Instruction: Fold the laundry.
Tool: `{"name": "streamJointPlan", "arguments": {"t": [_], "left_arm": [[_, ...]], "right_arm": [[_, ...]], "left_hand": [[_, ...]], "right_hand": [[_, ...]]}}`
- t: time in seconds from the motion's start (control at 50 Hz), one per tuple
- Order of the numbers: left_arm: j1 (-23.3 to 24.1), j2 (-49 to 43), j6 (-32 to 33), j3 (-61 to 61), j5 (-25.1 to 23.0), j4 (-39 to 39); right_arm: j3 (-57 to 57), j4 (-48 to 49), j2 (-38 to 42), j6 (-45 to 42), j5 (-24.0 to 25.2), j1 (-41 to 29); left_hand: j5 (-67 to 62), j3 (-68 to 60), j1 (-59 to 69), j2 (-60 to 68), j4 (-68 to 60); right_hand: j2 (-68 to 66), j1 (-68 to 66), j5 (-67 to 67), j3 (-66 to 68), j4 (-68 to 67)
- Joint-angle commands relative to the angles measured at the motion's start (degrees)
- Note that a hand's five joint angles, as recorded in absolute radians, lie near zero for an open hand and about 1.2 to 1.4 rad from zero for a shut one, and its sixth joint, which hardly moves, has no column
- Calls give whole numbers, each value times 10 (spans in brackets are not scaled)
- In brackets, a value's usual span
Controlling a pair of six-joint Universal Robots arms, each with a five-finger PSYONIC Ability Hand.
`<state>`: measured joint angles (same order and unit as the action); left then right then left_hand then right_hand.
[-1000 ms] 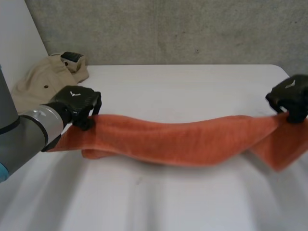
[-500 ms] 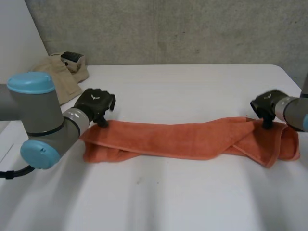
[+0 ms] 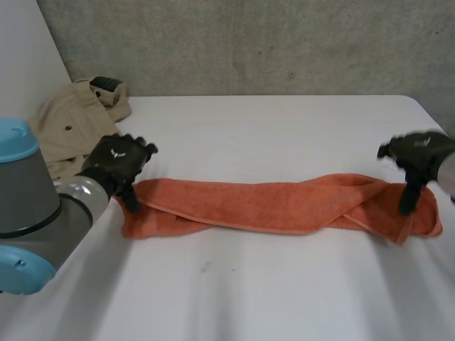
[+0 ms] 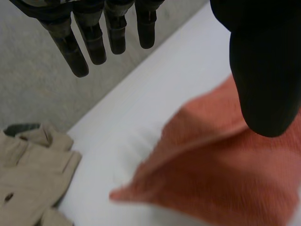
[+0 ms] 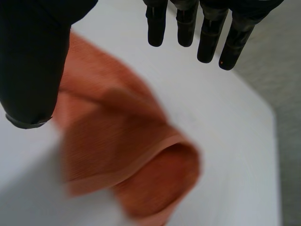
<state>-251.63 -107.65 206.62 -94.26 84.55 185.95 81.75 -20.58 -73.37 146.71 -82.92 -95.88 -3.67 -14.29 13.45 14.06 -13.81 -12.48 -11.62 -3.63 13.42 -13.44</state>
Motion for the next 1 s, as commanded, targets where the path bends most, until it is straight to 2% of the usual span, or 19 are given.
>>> {"name": "streamJointPlan", "arguments": {"t": [0.02,0.16,0.22,0.28,0.44,0.52,0.62,0.66,0.74,0.76,0.78,0.9,0.96,1.0], "left_arm": [[-40,-30,67,-9,-20,-3],[-51,-87,67,28,-54,-3],[-51,-102,67,40,-57,-3],[-48,-123,65,61,-57,-3],[-44,-150,66,87,-57,-3],[-42,-163,65,99,-56,-3],[-39,-165,64,103,-54,-3],[-38,-165,63,102,-54,-3],[-32,-158,56,101,-51,-4],[-30,-156,55,100,-50,-4],[-29,-148,50,99,-48,-6],[-32,-93,26,94,-47,-11],[-34,-51,10,94,-48,-21],[-36,-21,-2,94,-50,-36]], "right_arm": [[148,55,-34,7,46,5],[246,199,-33,9,48,11],[264,246,-25,10,47,11],[271,289,-2,9,41,12],[262,352,33,7,21,20],[246,366,59,1,19,24],[223,368,80,-1,20,32],[214,368,87,-2,20,32],[189,364,104,-1,20,32],[179,361,110,-1,19,32],[175,360,111,-1,18,33],[144,328,93,0,17,47],[112,262,61,-3,22,49],[76,180,32,-12,26,48]], "left_hand": [[-49,-43,52,46,-48],[-115,-109,117,111,-114],[-124,-117,126,120,-122],[-184,-178,186,180,-183],[-322,-316,324,318,-320],[-453,-447,455,449,-452],[-663,-657,665,659,-661],[-663,-657,665,659,-662],[-663,-657,665,659,-662],[-663,-657,665,659,-662],[-663,-657,665,659,-662],[-663,-657,665,659,-662],[-663,-657,665,659,-662],[-663,-657,665,659,-662]], "right_hand": [[-48,-57,-37,39,-39],[-47,-55,-35,37,-37],[-48,-57,-37,39,-39],[-63,-72,-52,54,-54],[-141,-149,-129,131,-131],[-176,-185,-165,167,-166],[-253,-262,-242,244,-244],[-307,-316,-296,298,-297],[-494,-502,-482,484,-484],[-616,-624,-604,606,-606],[-675,-683,-663,665,-665],[-675,-684,-664,666,-666],[-675,-684,-664,666,-666],[-675,-684,-664,666,-666]]}}
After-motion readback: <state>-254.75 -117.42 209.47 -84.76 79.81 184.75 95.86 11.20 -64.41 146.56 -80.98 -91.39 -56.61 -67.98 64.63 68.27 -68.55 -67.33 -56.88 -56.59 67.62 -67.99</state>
